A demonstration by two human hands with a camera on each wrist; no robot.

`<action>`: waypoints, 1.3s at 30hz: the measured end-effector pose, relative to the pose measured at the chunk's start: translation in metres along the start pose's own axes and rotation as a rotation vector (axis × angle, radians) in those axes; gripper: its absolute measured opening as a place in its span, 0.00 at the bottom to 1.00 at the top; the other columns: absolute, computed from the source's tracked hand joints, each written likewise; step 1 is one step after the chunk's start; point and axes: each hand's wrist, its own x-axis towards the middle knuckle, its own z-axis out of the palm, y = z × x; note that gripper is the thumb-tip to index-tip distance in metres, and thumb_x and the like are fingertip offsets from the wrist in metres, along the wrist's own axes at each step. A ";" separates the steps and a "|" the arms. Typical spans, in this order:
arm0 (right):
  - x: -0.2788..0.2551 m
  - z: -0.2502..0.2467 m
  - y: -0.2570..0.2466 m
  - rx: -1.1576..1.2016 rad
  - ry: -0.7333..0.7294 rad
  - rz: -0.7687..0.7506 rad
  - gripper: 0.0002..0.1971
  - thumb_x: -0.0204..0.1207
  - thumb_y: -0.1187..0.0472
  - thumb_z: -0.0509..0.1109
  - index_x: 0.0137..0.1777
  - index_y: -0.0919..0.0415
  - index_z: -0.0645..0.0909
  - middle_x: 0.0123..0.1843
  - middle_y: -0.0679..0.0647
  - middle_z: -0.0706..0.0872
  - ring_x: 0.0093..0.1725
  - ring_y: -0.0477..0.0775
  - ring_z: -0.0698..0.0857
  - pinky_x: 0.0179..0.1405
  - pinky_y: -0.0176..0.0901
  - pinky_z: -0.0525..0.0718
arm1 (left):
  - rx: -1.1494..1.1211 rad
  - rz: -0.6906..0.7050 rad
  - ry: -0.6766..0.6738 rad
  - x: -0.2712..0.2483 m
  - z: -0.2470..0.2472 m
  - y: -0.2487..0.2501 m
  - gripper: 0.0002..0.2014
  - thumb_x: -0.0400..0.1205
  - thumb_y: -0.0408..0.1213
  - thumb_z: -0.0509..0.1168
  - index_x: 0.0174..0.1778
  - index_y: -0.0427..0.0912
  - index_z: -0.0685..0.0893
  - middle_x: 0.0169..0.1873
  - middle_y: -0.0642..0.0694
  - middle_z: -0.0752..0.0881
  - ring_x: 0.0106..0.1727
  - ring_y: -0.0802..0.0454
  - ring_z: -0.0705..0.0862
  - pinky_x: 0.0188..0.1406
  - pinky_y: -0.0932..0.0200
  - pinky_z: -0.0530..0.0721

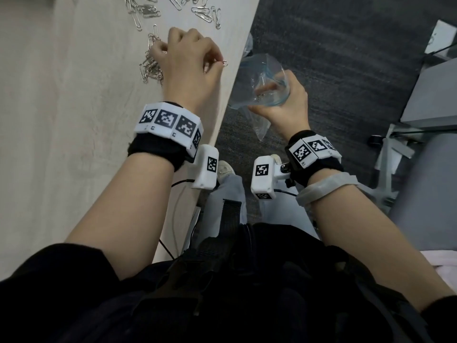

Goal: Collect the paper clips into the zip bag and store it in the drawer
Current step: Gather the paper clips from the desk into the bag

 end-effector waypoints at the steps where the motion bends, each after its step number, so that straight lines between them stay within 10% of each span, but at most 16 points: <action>1: 0.000 -0.001 -0.001 0.003 -0.001 0.000 0.23 0.53 0.45 0.81 0.43 0.50 0.75 0.46 0.57 0.90 0.51 0.58 0.87 0.52 0.53 0.85 | 0.012 -0.015 0.007 -0.003 -0.002 -0.003 0.10 0.77 0.47 0.61 0.47 0.51 0.86 0.54 0.55 0.83 0.67 0.49 0.70 0.64 0.49 0.58; 5: -0.001 -0.002 -0.006 0.015 -0.002 0.007 0.20 0.54 0.49 0.81 0.40 0.43 0.71 0.46 0.56 0.90 0.50 0.55 0.88 0.51 0.45 0.84 | -0.045 -0.108 0.089 -0.013 -0.014 -0.014 0.09 0.69 0.44 0.65 0.43 0.53 0.87 0.58 0.59 0.80 0.71 0.49 0.66 0.63 0.50 0.56; 12: -0.001 -0.002 -0.002 0.045 -0.022 -0.021 0.21 0.53 0.47 0.79 0.40 0.44 0.71 0.46 0.59 0.91 0.49 0.56 0.89 0.51 0.43 0.84 | -0.153 -0.184 -0.195 -0.019 -0.030 -0.042 0.45 0.58 0.59 0.78 0.72 0.64 0.69 0.81 0.53 0.53 0.79 0.42 0.50 0.74 0.46 0.51; 18: -0.001 -0.002 0.001 0.028 -0.037 -0.054 0.20 0.52 0.45 0.78 0.40 0.44 0.71 0.47 0.58 0.90 0.53 0.57 0.87 0.52 0.41 0.82 | -0.268 -0.064 -0.136 -0.021 -0.024 -0.032 0.32 0.62 0.55 0.77 0.64 0.60 0.80 0.71 0.51 0.68 0.70 0.45 0.63 0.74 0.52 0.64; 22: -0.001 -0.005 0.003 0.048 -0.048 -0.074 0.20 0.57 0.54 0.82 0.43 0.49 0.74 0.46 0.58 0.91 0.49 0.54 0.89 0.42 0.21 0.77 | -0.310 -0.026 -0.109 -0.023 -0.017 -0.023 0.24 0.66 0.48 0.77 0.58 0.57 0.84 0.66 0.50 0.73 0.64 0.55 0.64 0.68 0.65 0.64; 39: -0.003 -0.001 0.005 -0.010 -0.012 -0.019 0.29 0.52 0.44 0.80 0.48 0.61 0.79 0.47 0.58 0.88 0.51 0.59 0.86 0.50 0.60 0.85 | -0.208 0.235 -0.095 -0.024 0.010 0.023 0.11 0.72 0.38 0.74 0.49 0.43 0.89 0.55 0.43 0.82 0.57 0.43 0.76 0.54 0.51 0.77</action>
